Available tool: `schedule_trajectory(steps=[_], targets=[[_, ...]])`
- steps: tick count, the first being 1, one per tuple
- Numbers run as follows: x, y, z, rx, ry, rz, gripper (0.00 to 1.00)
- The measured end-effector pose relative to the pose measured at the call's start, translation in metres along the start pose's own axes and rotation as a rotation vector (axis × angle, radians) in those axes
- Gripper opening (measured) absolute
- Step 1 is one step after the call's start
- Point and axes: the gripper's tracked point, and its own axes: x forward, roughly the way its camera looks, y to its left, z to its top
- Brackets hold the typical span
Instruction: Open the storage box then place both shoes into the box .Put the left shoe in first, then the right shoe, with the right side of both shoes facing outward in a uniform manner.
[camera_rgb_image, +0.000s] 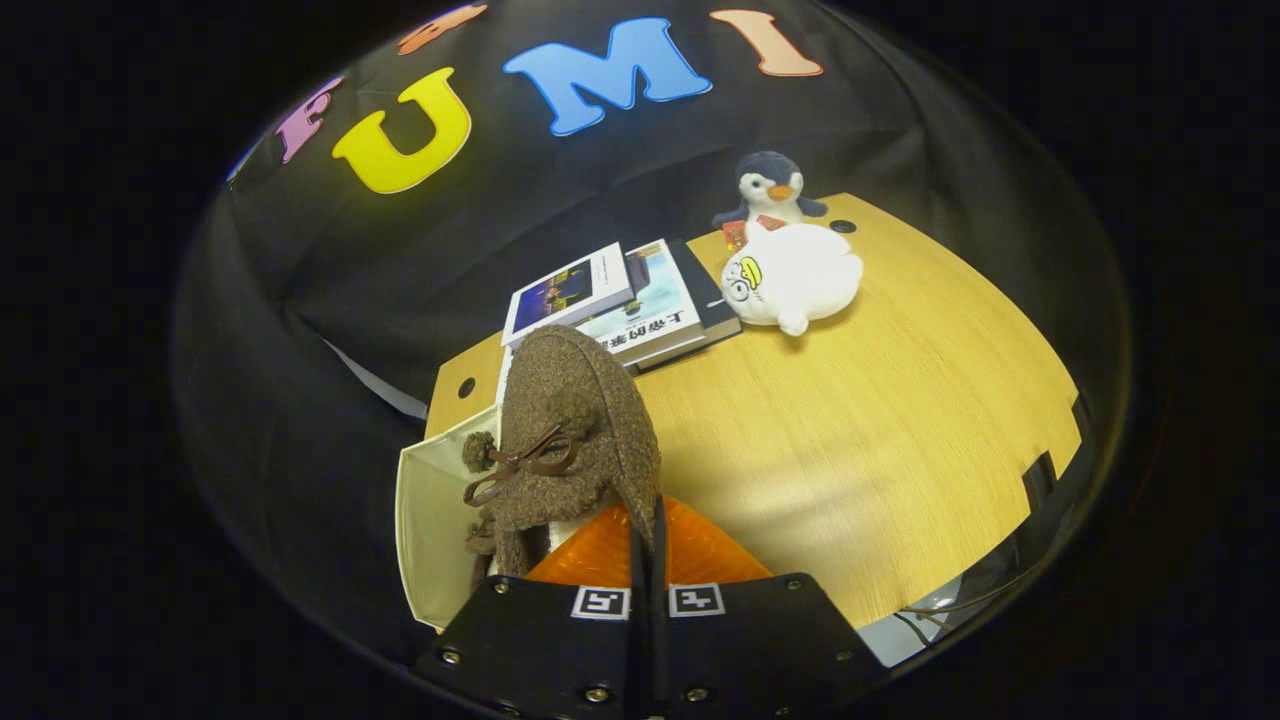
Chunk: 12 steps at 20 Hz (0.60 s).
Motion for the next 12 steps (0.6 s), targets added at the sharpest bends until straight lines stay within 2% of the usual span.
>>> schedule_trajectory(steps=[6,12], targets=[[0.007,0.056,-0.011,0.010,0.019,0.079,0.00],[0.024,0.098,-0.028,0.010,0.032,0.107,0.00]])
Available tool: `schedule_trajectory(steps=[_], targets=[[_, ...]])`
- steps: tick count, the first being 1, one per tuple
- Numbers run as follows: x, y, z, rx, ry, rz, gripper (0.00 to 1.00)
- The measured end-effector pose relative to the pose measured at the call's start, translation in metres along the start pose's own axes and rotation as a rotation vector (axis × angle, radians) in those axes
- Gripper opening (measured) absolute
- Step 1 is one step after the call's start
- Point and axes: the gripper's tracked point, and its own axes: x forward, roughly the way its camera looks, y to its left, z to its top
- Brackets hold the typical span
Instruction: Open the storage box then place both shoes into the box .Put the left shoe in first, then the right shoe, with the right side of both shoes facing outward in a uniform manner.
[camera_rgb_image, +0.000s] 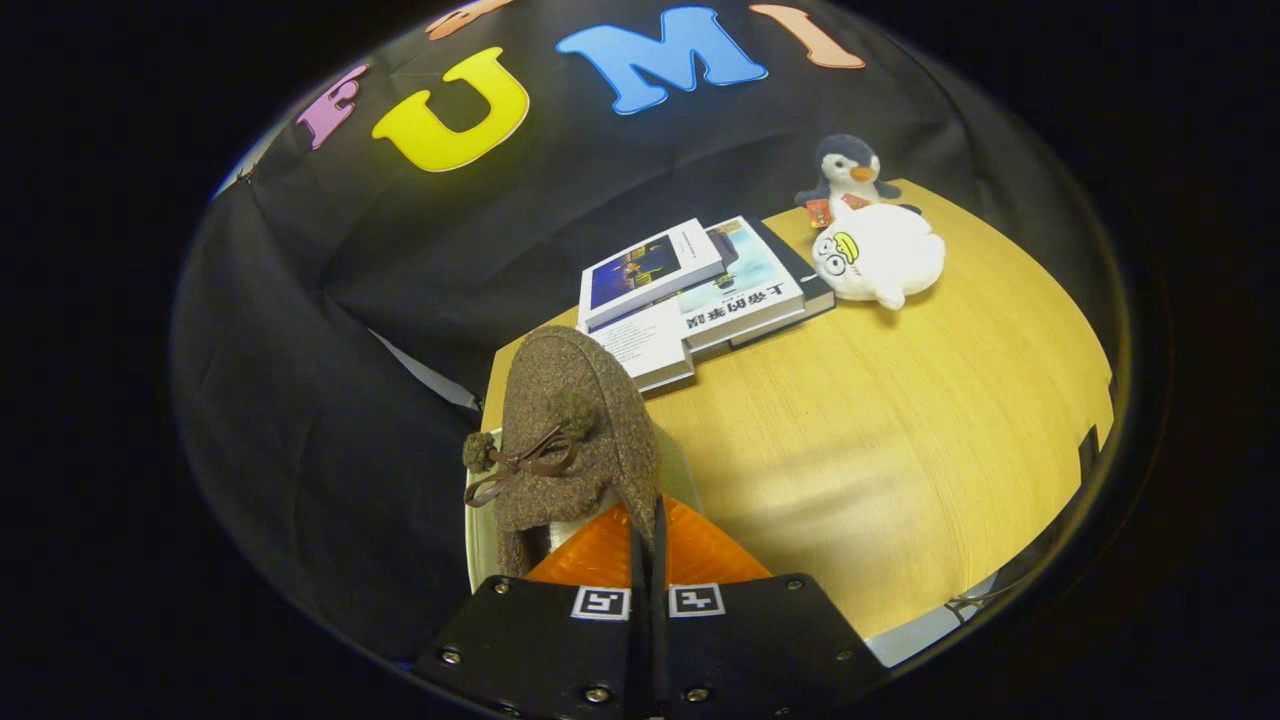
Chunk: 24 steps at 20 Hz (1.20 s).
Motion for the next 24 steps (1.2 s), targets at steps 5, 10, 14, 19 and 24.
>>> schedule_trajectory(steps=[5,10,14,19,24], targets=[[0.025,0.024,-0.023,0.015,0.035,0.011,0.00],[0.045,0.021,-0.052,0.015,0.074,-0.028,0.00],[0.039,0.041,-0.047,0.040,0.019,0.052,0.51],[0.014,0.038,-0.023,-0.114,-0.074,0.032,0.98],[-0.023,0.024,0.011,-0.216,-0.174,0.033,0.98]])
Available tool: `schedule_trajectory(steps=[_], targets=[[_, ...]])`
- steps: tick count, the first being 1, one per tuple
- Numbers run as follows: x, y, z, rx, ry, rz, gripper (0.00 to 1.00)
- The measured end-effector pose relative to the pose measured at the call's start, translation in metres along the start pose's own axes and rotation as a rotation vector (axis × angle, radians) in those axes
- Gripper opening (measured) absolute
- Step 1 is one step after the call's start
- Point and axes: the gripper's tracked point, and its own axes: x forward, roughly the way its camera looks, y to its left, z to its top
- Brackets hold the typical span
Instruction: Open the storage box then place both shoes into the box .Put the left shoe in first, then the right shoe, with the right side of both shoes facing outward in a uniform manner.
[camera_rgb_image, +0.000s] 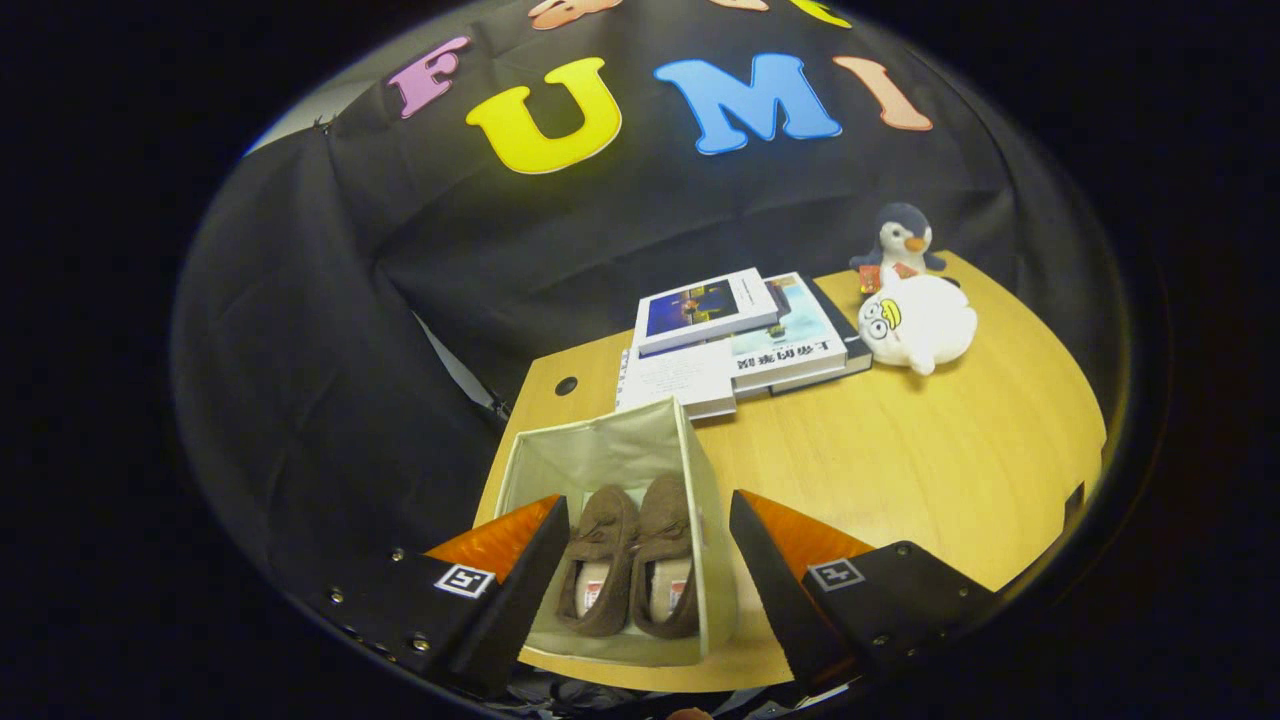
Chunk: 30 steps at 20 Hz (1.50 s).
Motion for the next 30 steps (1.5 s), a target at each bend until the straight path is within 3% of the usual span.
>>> schedule_trajectory(steps=[15,22,30], targets=[[-0.115,-0.121,0.083,-0.133,-0.228,-0.103,0.98],[-0.155,-0.151,0.108,-0.227,-0.379,-0.120,0.98],[-0.188,-0.178,0.129,-0.239,-0.563,-0.146,0.98]])
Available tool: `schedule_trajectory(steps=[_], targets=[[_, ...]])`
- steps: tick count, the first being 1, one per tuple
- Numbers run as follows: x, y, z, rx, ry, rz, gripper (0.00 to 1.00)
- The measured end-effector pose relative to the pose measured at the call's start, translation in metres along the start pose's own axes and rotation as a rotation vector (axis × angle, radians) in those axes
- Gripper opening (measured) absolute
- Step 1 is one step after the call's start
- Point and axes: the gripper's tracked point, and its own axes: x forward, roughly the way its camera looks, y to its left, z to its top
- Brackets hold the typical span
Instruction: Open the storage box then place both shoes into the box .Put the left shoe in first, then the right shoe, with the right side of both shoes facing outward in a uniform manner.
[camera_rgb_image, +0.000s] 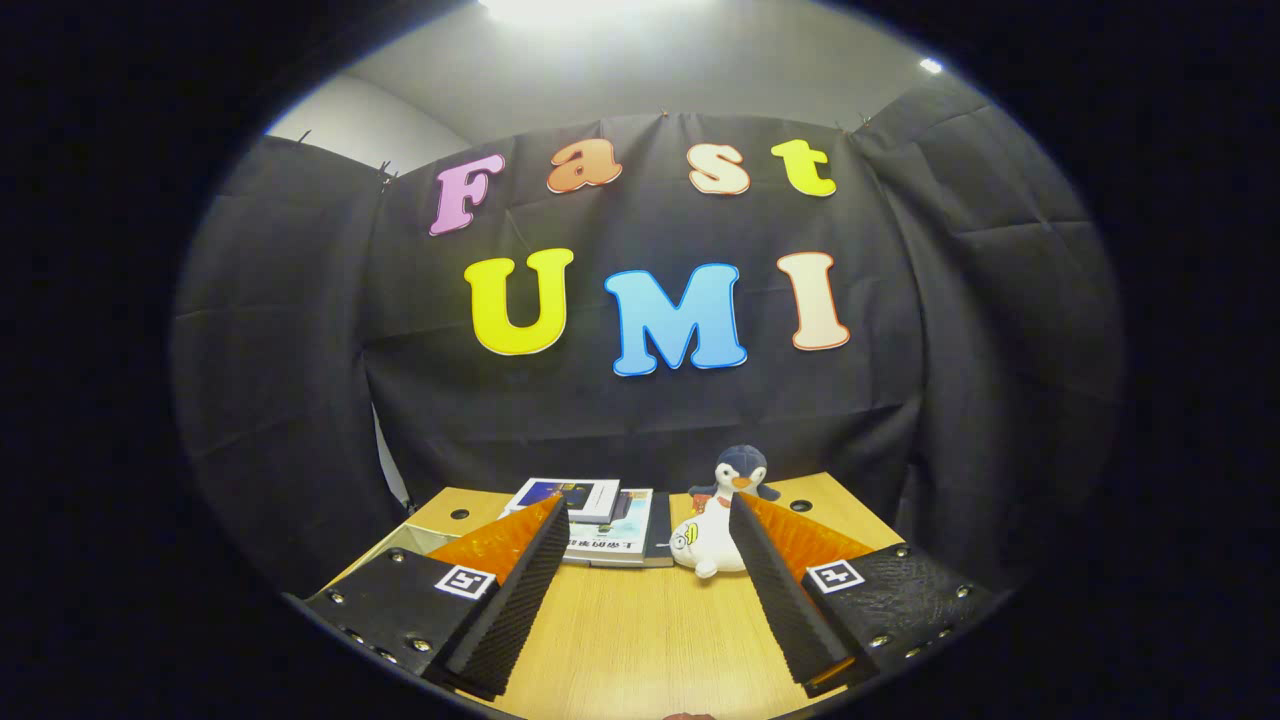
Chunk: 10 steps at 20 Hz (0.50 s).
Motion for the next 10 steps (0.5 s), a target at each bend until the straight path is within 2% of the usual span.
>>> schedule_trajectory(steps=[10], targets=[[-0.008,-0.015,0.018,-0.020,-0.063,-0.016,0.98]])
